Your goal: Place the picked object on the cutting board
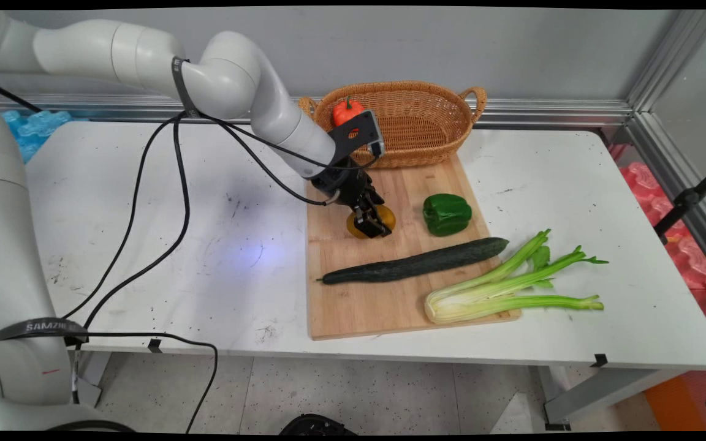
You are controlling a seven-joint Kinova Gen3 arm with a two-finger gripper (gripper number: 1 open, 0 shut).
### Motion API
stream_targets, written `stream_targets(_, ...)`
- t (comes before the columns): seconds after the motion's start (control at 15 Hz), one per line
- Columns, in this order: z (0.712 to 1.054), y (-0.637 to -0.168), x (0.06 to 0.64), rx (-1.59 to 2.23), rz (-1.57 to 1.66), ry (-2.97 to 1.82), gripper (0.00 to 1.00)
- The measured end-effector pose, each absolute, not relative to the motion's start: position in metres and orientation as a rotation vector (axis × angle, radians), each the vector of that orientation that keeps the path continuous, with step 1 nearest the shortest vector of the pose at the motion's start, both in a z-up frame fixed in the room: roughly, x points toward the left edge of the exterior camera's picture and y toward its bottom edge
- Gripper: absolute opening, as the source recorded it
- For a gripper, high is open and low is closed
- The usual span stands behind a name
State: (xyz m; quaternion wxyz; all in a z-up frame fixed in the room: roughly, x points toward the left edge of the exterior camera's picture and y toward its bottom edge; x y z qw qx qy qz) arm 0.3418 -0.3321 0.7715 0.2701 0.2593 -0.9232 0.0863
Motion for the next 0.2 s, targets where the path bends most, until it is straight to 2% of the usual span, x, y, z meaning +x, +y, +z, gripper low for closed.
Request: stream_targets(0.2,0.7750,-0.3371,0.3473,0.711,0.222,-2.473,1.00)
